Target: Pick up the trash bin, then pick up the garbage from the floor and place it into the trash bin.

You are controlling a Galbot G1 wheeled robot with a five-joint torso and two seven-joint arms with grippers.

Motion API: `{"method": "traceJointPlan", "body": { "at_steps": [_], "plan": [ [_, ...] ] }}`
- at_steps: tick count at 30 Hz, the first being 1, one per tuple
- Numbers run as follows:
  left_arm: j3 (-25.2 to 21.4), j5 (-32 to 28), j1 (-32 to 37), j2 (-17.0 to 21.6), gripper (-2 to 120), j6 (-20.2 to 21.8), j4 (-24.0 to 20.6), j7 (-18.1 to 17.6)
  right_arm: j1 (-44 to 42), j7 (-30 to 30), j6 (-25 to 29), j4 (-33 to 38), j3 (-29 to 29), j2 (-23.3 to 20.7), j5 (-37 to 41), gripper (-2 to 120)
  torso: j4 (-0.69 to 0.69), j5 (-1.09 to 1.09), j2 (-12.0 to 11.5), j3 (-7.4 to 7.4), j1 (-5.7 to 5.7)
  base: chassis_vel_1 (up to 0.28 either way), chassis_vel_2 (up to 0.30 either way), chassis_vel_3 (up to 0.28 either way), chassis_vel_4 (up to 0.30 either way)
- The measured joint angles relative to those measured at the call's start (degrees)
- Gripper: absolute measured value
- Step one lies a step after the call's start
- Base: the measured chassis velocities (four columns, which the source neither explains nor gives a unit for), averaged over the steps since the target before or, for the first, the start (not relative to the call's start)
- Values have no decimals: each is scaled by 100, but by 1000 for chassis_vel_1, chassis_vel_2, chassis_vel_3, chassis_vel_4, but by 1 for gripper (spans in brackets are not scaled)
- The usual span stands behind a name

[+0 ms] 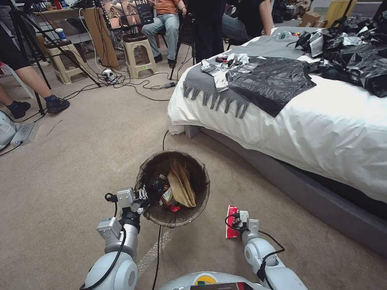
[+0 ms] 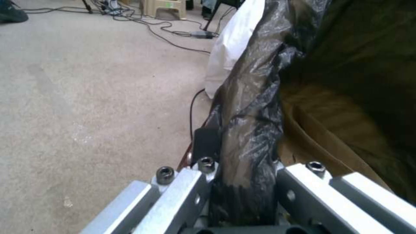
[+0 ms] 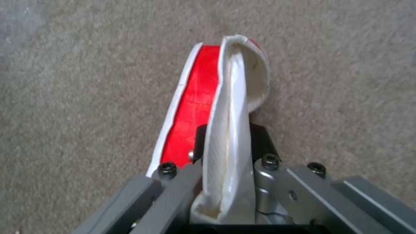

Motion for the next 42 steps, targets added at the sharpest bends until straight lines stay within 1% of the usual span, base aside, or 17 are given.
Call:
{"method": "traceJointPlan", "body": {
  "at_steps": [6, 7, 8, 10, 11, 12, 13, 14, 15, 17, 18, 24, 27, 28, 30, 36, 42],
  "plan": [
    [5, 4, 8, 9, 2, 0, -5, 0, -174, 80, 175, 549, 98, -54, -98, 0, -1, -1, 0, 0, 0, 0, 0, 0, 0],
    [16, 6, 9, 9, 2, 0, -5, -2, -228, 92, 430, 798, 126, -68, -203, 0, -1, -2, 0, 0, 0, 0, 0, 0, 0],
    [16, 6, 9, 9, 2, 0, -5, -2, -228, 92, 430, 798, 126, -68, -203, 0, -1, -2, 0, 0, 0, 0, 0, 0, 0],
    [29, 10, 8, 11, 2, 0, 4, -4, -263, -42, 1294, 1084, 129, -73, -398, 0, -1, -2, 0, 0, 0, 0, 0, 0, 0],
    [29, 10, 8, 11, 2, 0, 4, -4, -263, -42, 1294, 1084, 129, -73, -398, 0, -1, -2, 0, 0, 0, 0, 0, 0, 0],
    [32, 12, 8, 13, 2, 1, 9, -12, -285, -143, 1660, 1292, 122, -74, -388, 0, 0, -2, 0, 0, 0, 0, 0, 0, 0],
    [34, 13, 7, 14, 2, 2, 11, -17, -301, -208, 1801, 1422, 115, -76, -366, 0, 1, -2, 0, 0, 0, 0, 0, 0, 0],
    [35, 14, 4, 17, 2, 7, 17, -23, -362, -432, 2159, 1808, 81, -79, -286, 0, 1, -2, 0, 0, 0, 0, 0, 0, 0],
    [35, 14, 4, 17, 2, 7, 17, -23, -362, -432, 2159, 1808, 81, -79, -286, 0, 1, -2, 0, 0, 0, 0, 0, 0, 0],
    [47, 17, -1, 19, 2, 14, 27, -27, -428, -805, 2537, 2260, 13, -82, -367, 0, -1, -3, 0, 0, 0, 0, 0, 0, 0],
    [47, 17, -1, 19, 2, 14, 27, -27, -428, -805, 2537, 2260, 13, -82, -367, 0, -1, -3, 0, 0, 0, 0, 0, 0, 0],
    [99, 57, -3, 16, 2, 23, 61, -30, -574, -1300, 2746, 3456, -406, -91, -575, 0, 0, -3, 0, 0, 0, 0, 0, 0, 0],
    [96, 61, -3, 17, 2, 24, 65, -30, -588, -1438, 2809, 3575, -455, -108, -589, 0, 0, -3, 0, 0, 0, 0, 0, 0, 0],
    [96, 71, -5, 15, 2, 24, 69, -31, -615, -1882, 3015, 3789, -555, -153, -640, 0, 0, -3, 0, 0, 0, 0, 0, 0, 0],
    [141, 95, -9, 9, 2, 27, 72, -30, -654, -2410, 3234, 3976, -651, -200, -708, 0, 0, -4, 0, 0, 0, 0, 0, 0, 0],
    [159, 115, -14, -2, 2, 31, 70, -22, -747, -2857, 3375, 4046, -746, -258, -795, 0, -1, -2, 0, 0, 0, 0, 0, 0, 0],
    [153, 118, -10, -4, 2, 35, 54, -22, -753, -2892, 3401, 3836, -836, -261, -882, 0, 0, -3, 0, 0, 0, 0, 0, 0, 0]
  ]
}}
